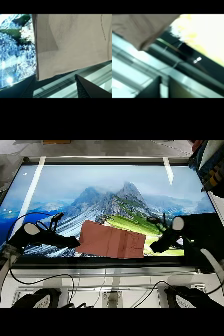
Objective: Fold the clothes and pants, and hang the long-sleeved shirts on hangers.
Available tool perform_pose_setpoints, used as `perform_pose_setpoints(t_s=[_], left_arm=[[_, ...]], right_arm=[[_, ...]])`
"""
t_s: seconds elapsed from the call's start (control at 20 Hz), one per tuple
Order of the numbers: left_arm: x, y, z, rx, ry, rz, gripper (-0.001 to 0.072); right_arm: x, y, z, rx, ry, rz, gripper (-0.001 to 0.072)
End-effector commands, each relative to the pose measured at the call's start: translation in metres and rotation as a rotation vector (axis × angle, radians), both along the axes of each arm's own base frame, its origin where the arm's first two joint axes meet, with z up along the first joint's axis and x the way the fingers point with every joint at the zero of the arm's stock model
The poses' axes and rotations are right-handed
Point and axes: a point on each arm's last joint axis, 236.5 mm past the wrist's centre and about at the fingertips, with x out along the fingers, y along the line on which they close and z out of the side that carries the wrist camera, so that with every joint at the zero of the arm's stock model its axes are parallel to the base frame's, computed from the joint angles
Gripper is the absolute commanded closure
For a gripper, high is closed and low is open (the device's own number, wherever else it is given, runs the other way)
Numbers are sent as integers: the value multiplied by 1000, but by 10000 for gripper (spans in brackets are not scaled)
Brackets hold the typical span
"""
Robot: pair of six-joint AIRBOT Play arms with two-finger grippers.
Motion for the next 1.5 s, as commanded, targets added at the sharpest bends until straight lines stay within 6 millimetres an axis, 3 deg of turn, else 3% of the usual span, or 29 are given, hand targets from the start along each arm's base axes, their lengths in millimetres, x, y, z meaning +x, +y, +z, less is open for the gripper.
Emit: perform_pose_setpoints(t_s=[0.0,0.1,0.15,0.35,0.4,0.45,0.5,0.65,0.75,0.9,1.1,1.3,1.35,1.4,1.45], left_arm=[[0,0,0,1,0,0,145],[0,0,0,1,-1,1,147],[0,0,0,1,-1,1,147],[2,1,0,2,-6,5,147],[2,1,0,2,-6,5,147],[2,1,0,1,-6,5,147],[2,0,0,-2,-6,7,147],[2,0,0,-2,-6,7,147],[2,0,0,-2,-6,7,147],[2,0,0,-2,-6,7,147],[2,0,0,-2,-6,7,147],[2,0,-1,-2,-3,6,147],[2,0,-1,-2,-1,6,148],[2,0,-2,-2,0,6,147],[2,0,-2,-2,0,6,147]], right_arm=[[49,-83,26,-152,-247,-117,694],[60,-120,32,-104,-311,-292,694],[59,-120,28,-3,-300,-371,695],[43,-38,9,581,-196,-454,693],[42,-25,1,639,-179,-502,627],[41,-15,-10,665,-167,-544,287],[39,-7,-21,667,-155,-572,142],[32,18,-52,633,-79,-634,131],[40,41,-58,658,-46,-673,11],[51,67,-69,674,-31,-698,15],[46,87,-89,643,63,-695,37],[54,111,-84,646,29,-546,111],[58,117,-78,658,11,-506,179],[65,124,-70,669,-14,-466,319],[72,129,-64,675,-37,-441,536]])
